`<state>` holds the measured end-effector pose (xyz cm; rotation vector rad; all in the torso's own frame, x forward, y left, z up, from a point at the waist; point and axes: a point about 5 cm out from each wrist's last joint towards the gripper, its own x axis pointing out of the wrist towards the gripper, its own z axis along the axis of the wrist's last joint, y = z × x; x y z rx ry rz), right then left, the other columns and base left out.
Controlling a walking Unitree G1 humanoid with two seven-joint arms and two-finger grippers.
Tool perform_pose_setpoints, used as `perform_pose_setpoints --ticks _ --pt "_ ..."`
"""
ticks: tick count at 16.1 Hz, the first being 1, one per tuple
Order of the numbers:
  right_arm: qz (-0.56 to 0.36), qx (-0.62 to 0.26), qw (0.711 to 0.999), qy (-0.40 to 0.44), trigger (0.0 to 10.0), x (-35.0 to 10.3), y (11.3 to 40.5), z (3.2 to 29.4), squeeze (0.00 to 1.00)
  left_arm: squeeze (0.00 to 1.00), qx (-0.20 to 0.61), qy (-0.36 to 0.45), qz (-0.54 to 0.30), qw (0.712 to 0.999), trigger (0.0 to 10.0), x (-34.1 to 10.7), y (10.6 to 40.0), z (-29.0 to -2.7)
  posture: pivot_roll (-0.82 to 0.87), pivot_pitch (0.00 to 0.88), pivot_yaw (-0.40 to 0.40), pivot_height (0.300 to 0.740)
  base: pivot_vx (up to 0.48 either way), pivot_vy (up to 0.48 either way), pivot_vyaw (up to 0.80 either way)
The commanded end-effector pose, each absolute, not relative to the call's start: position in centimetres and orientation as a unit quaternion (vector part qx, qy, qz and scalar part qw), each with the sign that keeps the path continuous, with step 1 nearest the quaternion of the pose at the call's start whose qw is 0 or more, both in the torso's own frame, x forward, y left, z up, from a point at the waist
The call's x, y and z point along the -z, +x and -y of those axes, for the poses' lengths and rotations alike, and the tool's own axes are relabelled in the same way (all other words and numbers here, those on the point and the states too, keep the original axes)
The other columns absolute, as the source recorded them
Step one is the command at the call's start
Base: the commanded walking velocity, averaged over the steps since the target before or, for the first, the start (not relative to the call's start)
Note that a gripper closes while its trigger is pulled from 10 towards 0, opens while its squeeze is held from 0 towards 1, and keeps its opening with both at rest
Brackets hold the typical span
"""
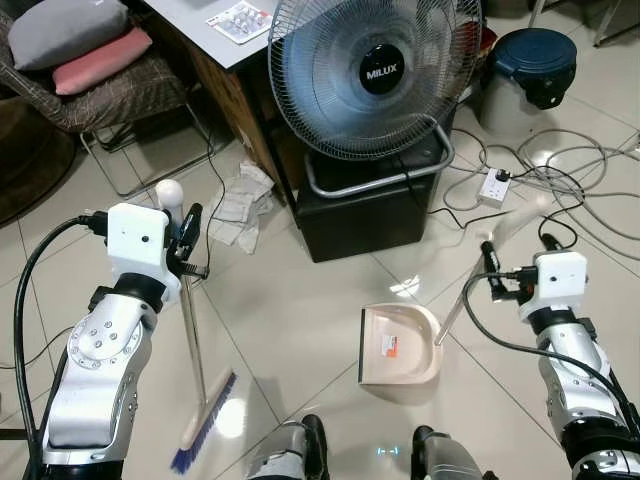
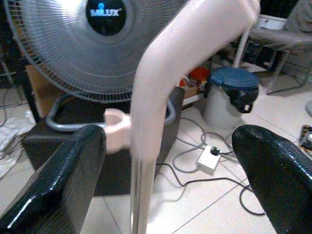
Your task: Sweep floor
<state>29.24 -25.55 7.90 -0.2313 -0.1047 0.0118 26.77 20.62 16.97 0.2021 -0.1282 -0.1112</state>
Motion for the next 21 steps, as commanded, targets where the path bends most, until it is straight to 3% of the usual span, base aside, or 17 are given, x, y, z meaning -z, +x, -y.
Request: perform_pose_setpoints --ticks 1,20,21 --pt "0.038 -0.023 0.992 -0.122 10.0 -7.3 28.9 25.2 1.0 0.0 0.041 0.111 0.074 0.99 10.0 -17.5 26.4 -21.2 0.11 0.213 0.166 0.74 0.0 0.0 0.0" --pt "0.038 0.019 0.994 -0.099 10.0 -9.5 30.7 28.4 1.0 0.0 0.04 0.12 0.077 0.989 10.0 -18.2 26.2 -21.7 0.16 0.242 0.192 0.74 0.0 0.0 0.0" --pt "0.04 0.018 0.994 -0.101 10.0 -10.0 31.1 28.7 0.79 0.0 0.038 0.125 0.075 0.989 10.0 -18.3 26.1 -22.1 0.17 0.248 0.195 0.74 0.0 0.0 0.0"
